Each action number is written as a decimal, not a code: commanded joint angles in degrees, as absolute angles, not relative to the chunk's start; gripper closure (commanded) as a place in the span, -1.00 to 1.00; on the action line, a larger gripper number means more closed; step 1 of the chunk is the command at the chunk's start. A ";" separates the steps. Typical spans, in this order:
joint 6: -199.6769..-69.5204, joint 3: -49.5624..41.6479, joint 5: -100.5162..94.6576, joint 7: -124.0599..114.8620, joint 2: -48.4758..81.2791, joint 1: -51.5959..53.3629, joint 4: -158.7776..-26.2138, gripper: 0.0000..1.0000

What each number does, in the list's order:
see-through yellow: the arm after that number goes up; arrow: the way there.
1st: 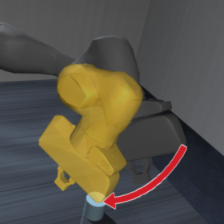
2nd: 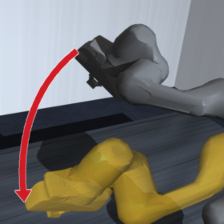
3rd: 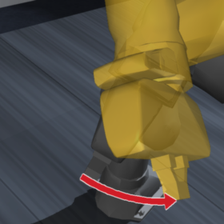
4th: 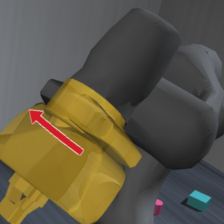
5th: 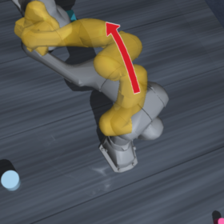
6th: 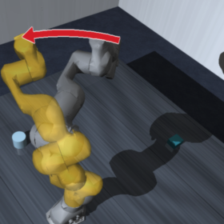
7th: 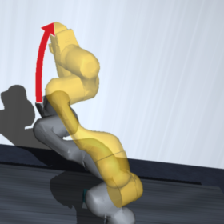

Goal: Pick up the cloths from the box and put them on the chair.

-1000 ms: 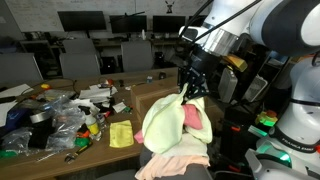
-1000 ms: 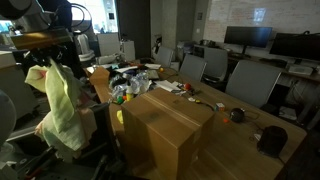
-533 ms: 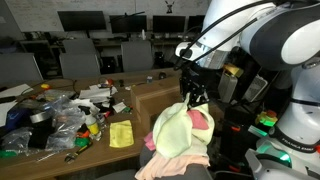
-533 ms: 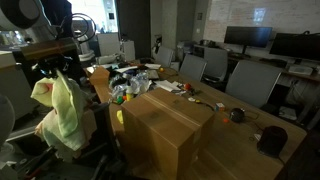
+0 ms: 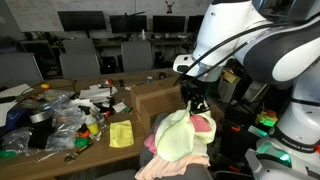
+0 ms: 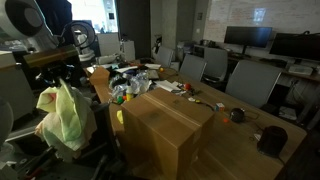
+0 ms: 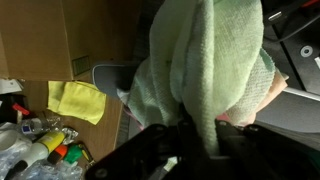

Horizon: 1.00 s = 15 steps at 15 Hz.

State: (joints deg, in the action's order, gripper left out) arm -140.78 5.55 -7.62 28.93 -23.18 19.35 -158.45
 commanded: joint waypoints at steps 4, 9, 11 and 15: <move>-142.35 7.94 -9.78 25.24 -19.35 17.95 -158.34 0.93; -142.62 7.17 -7.02 25.38 -17.68 18.46 -157.51 0.93; -142.87 6.74 -4.65 25.52 -17.35 18.86 -157.18 0.93; -144.93 6.13 1.00 25.21 -15.98 19.08 -156.80 0.93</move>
